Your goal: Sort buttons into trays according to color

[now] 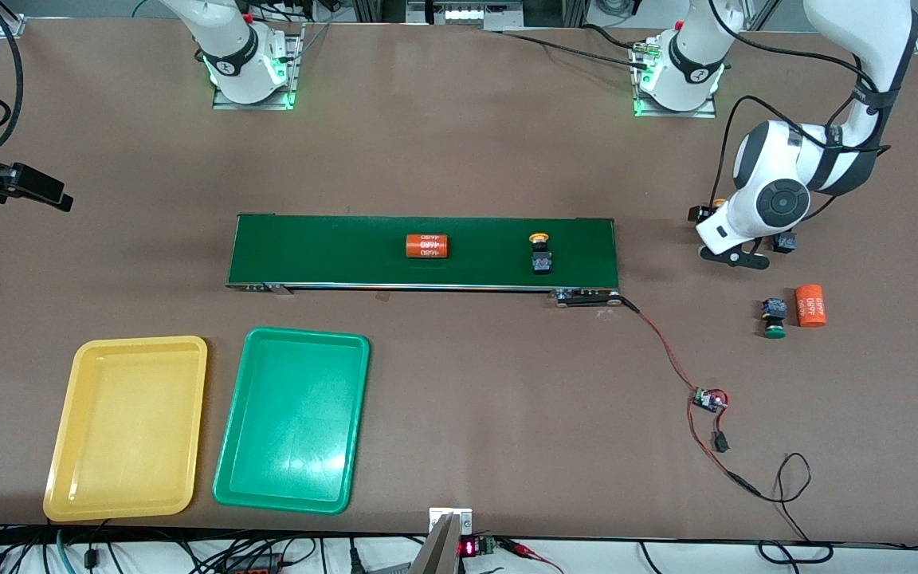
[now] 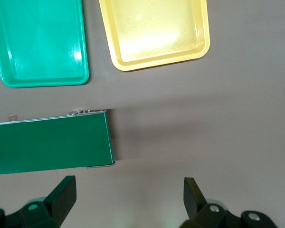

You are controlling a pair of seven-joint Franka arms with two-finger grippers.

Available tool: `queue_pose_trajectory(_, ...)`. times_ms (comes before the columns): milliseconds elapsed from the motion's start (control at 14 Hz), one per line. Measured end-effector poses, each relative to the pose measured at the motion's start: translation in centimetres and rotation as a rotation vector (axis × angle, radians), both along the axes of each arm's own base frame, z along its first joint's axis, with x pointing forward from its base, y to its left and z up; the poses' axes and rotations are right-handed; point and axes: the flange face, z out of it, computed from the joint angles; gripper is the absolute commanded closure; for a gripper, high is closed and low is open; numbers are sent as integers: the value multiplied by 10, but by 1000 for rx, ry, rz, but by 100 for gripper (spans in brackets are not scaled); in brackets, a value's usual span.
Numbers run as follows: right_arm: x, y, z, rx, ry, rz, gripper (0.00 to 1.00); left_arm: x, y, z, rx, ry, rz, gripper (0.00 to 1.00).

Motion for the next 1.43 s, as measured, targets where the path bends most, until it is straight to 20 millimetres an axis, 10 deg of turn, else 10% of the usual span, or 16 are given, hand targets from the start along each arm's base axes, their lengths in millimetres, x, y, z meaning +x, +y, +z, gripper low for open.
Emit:
queue_pose_trajectory(214, 0, 1, 0, 0, 0, 2, 0, -6, 11, -22, -15, -31, 12, 1)
queue_pose_trajectory(428, 0, 1, 0, 1, 0, 2, 0, -10, 17, -37, -16, -22, 20, 38)
queue_pose_trajectory(856, 2, 6, -3, 25, 2, 3, 0, -12, 14, -40, -15, -10, 12, 69)
queue_pose_trajectory(1213, 2, 20, -7, 57, 9, 20, 0, 12, 7, -10, -9, -25, 15, 69)
queue_pose_trajectory(1427, -6, 21, -15, 61, 12, 19, 0, 41, -30, 25, -85, -33, 86, 72)
